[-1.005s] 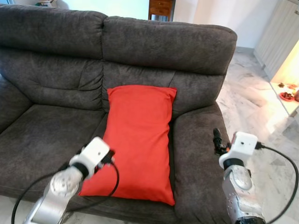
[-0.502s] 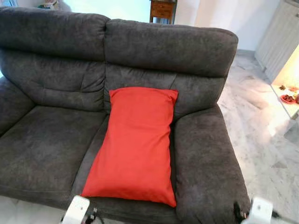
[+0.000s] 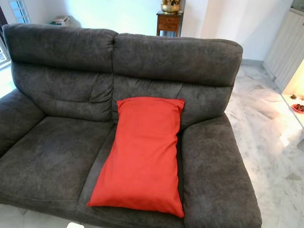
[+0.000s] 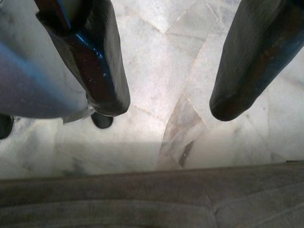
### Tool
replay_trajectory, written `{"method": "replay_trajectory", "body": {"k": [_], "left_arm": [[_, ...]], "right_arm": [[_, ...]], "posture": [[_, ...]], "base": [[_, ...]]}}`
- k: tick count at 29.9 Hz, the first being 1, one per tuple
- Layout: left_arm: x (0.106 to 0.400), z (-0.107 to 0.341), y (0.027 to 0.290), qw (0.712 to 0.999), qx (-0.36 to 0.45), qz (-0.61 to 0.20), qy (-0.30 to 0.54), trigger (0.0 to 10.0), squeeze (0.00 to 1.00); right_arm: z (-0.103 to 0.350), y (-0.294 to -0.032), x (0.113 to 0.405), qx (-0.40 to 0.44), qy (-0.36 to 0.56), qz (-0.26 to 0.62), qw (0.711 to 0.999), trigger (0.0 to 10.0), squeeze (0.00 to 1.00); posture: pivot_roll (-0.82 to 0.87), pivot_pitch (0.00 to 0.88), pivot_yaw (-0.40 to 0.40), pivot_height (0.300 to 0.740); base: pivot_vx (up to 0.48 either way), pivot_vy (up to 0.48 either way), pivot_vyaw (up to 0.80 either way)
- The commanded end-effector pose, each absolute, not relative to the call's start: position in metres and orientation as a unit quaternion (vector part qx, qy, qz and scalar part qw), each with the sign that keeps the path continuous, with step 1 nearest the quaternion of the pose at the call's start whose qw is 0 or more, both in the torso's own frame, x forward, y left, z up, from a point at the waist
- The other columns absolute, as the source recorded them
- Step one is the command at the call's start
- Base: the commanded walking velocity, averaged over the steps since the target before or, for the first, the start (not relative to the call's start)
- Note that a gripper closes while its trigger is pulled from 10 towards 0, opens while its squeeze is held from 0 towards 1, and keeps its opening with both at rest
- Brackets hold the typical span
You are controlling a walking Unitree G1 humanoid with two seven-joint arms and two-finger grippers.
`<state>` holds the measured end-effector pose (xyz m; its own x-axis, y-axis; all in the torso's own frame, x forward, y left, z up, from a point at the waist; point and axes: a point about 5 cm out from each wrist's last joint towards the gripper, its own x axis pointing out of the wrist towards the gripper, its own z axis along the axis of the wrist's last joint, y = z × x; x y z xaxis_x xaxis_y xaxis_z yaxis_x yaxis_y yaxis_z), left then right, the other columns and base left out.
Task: Move the pillow to the sofa from floor
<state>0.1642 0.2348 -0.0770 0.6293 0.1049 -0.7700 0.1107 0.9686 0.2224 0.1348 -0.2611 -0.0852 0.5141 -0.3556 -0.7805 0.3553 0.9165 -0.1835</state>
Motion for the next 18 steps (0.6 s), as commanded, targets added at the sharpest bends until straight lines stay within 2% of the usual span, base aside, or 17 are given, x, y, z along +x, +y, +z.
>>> {"method": "replay_trajectory", "body": {"k": [1, 18], "left_arm": [[0.162, -0.08, 0.228, 0.891, 0.117, -0.019, 0.438, 10.0, 0.0], [0.159, -0.087, 0.216, 0.879, 0.129, -0.044, 0.458, 10.0, 0.0]], "right_arm": [[-0.087, -0.257, 0.135, 0.002, 0.458, -0.197, 0.867, 10.0, 0.0], [-0.085, -0.239, 0.156, 0.04, 0.438, -0.175, 0.881, 10.0, 0.0]], "posture": [[0.07, 0.0, -0.001, 0.74], [0.05, 0.0, 0.011, 0.74]], "base": [[0.0, 0.0, 0.0], [0.0, 0.0, 0.0]]}}
